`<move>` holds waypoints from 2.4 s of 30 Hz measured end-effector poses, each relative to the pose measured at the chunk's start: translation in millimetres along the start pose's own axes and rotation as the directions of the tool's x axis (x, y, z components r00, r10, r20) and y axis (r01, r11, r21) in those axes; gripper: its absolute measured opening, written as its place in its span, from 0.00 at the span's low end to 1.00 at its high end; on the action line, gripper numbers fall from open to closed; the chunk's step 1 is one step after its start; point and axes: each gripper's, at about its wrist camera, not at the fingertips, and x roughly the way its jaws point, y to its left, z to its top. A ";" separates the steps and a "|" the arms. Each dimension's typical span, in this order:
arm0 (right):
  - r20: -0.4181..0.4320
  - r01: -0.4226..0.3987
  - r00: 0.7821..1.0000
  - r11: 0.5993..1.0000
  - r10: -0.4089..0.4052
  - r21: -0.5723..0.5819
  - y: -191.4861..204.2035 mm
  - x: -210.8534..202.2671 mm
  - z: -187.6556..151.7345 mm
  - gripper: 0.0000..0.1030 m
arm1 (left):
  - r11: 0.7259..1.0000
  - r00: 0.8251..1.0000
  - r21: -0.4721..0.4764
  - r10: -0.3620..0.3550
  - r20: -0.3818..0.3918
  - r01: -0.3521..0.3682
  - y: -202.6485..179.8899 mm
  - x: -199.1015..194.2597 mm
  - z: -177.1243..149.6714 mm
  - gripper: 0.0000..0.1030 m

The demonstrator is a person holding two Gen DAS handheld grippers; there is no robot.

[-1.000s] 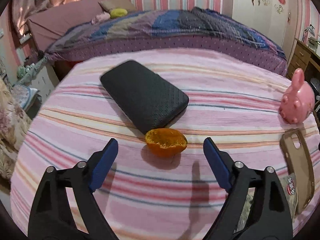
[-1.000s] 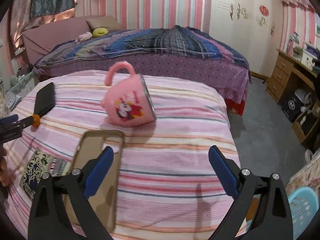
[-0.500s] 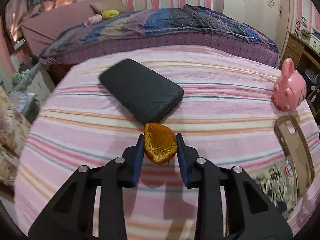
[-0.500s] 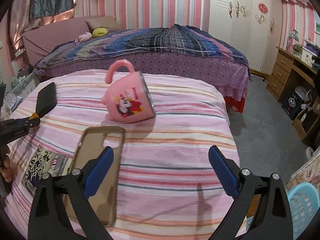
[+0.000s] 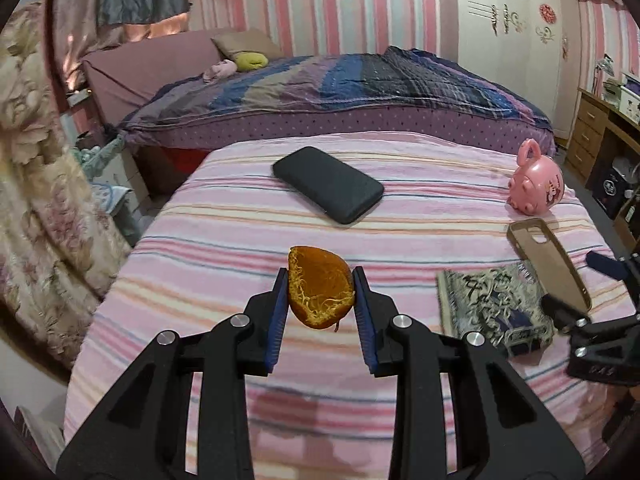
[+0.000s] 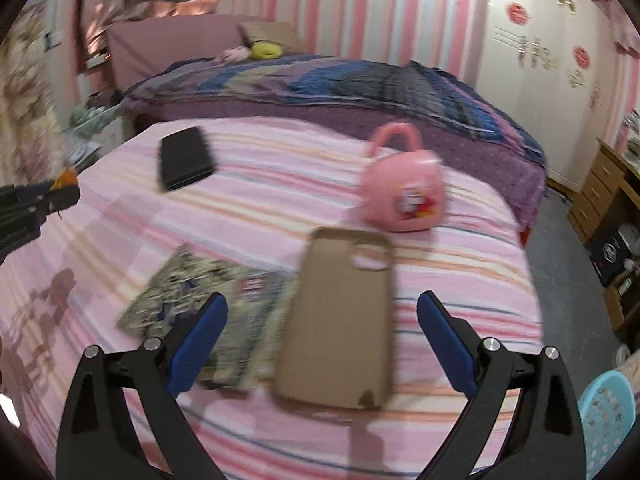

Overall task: Collect trash
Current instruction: 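Grasp the printed snack wrapper with the right gripper while the left gripper holds the peel, then carry the peel and snack wrapper over the blue basket and release both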

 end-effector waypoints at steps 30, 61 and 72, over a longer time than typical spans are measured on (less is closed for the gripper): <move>-0.122 -0.089 0.989 0.996 0.088 -0.001 33.7 35.2 -16.4 0.74 | 0.999 1.000 -0.032 0.002 -0.030 -0.003 19.2 14.1 -6.5 0.29; 0.197 -0.098 0.978 0.989 0.075 0.111 -43.9 -69.3 -12.7 0.08 | 0.997 0.996 -0.016 -0.075 0.058 0.076 -21.3 -23.1 5.6 0.29; 0.201 0.096 0.969 0.968 -0.145 0.232 -138.0 -141.3 -56.2 0.08 | 0.969 0.968 0.054 -0.245 0.058 0.242 -113.2 -47.1 -4.7 0.29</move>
